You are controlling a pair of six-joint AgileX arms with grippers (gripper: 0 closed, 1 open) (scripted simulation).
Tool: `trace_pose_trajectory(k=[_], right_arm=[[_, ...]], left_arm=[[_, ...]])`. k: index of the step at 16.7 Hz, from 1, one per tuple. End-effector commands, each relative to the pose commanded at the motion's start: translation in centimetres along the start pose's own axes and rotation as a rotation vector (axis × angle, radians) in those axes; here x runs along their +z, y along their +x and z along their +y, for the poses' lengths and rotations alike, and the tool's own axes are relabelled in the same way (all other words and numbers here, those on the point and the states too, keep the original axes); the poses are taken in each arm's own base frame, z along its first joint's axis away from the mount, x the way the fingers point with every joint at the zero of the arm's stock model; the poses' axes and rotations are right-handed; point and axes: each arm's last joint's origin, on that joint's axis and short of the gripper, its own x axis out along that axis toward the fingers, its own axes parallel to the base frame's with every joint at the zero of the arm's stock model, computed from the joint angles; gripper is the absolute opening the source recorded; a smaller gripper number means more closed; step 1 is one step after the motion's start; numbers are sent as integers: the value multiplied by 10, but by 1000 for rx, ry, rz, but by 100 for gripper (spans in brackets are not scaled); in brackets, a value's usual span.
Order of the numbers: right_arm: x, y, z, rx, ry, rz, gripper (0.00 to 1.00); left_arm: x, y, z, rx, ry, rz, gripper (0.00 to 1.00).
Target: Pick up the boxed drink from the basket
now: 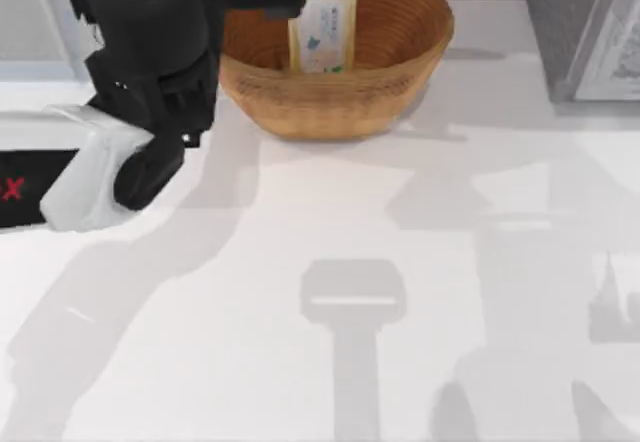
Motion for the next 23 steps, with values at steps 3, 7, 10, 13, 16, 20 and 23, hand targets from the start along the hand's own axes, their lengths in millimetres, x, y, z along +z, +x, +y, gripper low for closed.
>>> trace_pose_trajectory(k=[3, 7, 10, 13, 16, 20, 23], right_arm=[[0, 0, 0, 0, 0, 0, 100], [0, 0, 0, 0, 0, 0, 100], [0, 0, 0, 0, 0, 0, 100], [0, 0, 0, 0, 0, 0, 100], [0, 0, 0, 0, 0, 0, 100], [0, 0, 0, 0, 0, 0, 100], [0, 0, 0, 0, 0, 0, 100]], left_arm=[[-47, 26, -47, 1, 9, 14, 100], [-97, 37, -86, 3, 15, 22, 100], [-111, 38, -96, 3, 15, 23, 100], [-111, 38, -96, 3, 15, 23, 100], [-106, 41, -94, 5, 11, 17, 100], [-110, 63, -96, 3, 15, 23, 100], [-111, 81, -96, 3, 15, 23, 100]])
